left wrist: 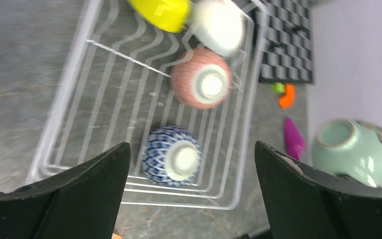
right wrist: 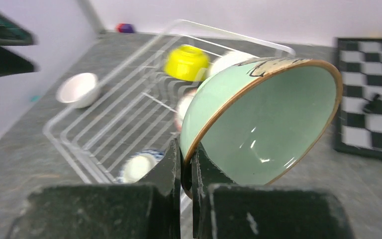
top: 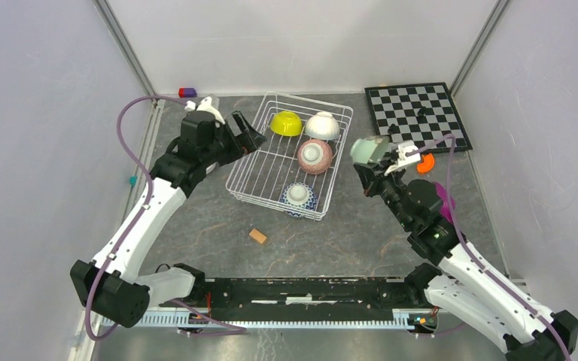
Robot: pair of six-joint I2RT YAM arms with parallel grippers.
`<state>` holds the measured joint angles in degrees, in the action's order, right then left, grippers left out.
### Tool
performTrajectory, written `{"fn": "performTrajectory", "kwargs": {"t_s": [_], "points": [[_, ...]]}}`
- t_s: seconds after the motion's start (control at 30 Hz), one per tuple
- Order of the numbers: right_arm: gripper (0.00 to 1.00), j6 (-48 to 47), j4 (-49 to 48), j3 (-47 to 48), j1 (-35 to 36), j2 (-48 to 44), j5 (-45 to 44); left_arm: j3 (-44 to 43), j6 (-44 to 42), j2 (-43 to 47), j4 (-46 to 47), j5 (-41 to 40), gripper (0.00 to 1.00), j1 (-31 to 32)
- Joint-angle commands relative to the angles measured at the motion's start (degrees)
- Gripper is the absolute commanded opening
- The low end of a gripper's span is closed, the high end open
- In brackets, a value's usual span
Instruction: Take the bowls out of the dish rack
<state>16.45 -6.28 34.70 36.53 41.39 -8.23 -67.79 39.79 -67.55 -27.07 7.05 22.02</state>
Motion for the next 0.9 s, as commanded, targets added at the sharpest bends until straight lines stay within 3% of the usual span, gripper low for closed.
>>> {"fn": "performTrajectory", "kwargs": {"t_s": [0.0, 0.1, 0.23, 0.47, 0.77, 0.87], "points": [[0.0, -4.0, 0.8, -3.9, 0.0, -2.2, -13.4, -1.7, -1.1, 0.5, -7.8, -17.0, 1.0, -1.6], [0.0, -2.1, 8.2, -3.3, -0.1, 0.5, -20.1, -3.2, 1.9, -0.9, -12.1, -18.1, 1.0, -3.2], [0.0, 2.3, 22.0, 4.3, -1.9, 9.4, -29.5, -6.1, 4.0, -2.1, -17.6, -18.1, 1.0, -5.0], [0.0, 6.6, 27.8, 13.5, -13.5, 22.3, -14.0, -0.3, -1.5, 1.8, -9.7, -10.5, 1.0, -5.0], [0.0, 9.2, 29.7, 19.6, -16.1, 31.7, -19.0, 6.3, -6.7, 3.7, -1.5, 4.5, 1.0, -5.0], [0.0, 9.6, 29.4, 17.1, -16.1, 32.6, -21.5, 6.0, -7.1, 2.1, 1.5, 11.3, 1.0, -4.9]]}}
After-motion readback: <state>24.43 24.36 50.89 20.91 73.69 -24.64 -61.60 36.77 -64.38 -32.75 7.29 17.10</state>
